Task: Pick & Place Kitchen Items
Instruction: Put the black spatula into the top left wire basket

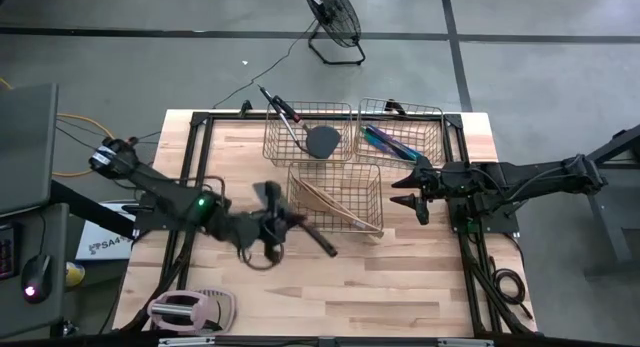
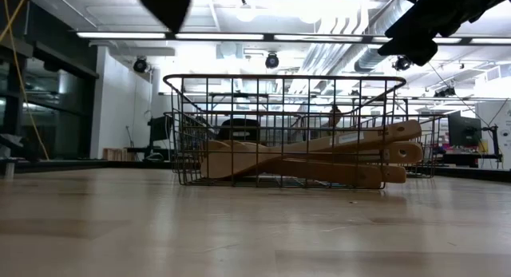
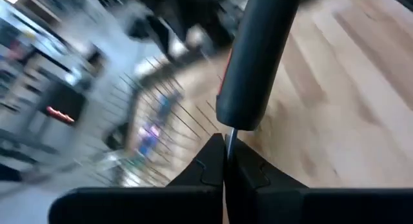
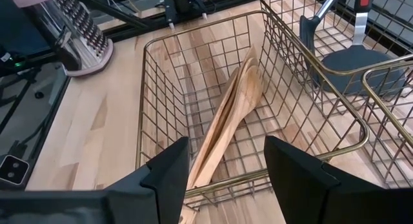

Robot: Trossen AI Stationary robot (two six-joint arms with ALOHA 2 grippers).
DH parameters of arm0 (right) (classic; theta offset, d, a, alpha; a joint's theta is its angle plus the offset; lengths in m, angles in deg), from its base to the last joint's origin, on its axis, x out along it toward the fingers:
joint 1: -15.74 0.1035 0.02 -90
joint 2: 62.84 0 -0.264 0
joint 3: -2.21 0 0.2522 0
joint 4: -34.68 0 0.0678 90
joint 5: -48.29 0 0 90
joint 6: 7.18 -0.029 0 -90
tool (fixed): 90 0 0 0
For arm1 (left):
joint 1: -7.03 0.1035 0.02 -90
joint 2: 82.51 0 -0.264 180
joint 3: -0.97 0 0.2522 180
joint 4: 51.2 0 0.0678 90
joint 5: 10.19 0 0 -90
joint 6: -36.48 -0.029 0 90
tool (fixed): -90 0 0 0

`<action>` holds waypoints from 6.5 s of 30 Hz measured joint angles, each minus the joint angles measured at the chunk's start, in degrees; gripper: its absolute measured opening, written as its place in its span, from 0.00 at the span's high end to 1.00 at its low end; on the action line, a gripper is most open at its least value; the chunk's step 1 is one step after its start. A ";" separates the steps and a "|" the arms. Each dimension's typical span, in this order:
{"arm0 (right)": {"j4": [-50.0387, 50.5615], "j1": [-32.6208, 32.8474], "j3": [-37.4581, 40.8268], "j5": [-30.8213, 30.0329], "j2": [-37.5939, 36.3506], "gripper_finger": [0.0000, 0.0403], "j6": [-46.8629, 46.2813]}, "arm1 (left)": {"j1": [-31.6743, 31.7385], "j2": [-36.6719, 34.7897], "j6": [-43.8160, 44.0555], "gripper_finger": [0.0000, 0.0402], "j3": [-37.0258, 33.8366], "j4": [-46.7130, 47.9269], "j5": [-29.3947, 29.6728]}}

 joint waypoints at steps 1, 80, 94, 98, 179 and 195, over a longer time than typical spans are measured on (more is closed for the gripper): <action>-0.12 -0.01 0.02 0.00 0.00 0.52 0.00 | 1.31 -0.20 -2.81 1.00 0.00 -2.87 -0.04; -2.52 -0.02 0.02 -9.06 0.00 0.52 -2.19 | 46.55 31.08 76.67 1.00 -9.28 -79.39 21.07; -2.49 0.00 0.02 -9.03 0.00 0.52 -2.21 | 43.94 31.06 79.68 1.00 -5.47 -64.92 27.39; -2.49 -0.02 0.02 -8.99 0.00 0.52 -2.21 | 43.91 31.05 80.80 1.00 -5.25 -63.42 27.91; -0.64 0.00 0.02 -7.28 0.02 0.52 -3.69 | 44.01 30.99 69.15 0.51 -5.31 -49.93 22.26; 0.30 0.00 0.02 -7.30 0.00 0.52 -4.11 | 43.96 28.70 53.20 0.51 -5.31 -47.21 22.46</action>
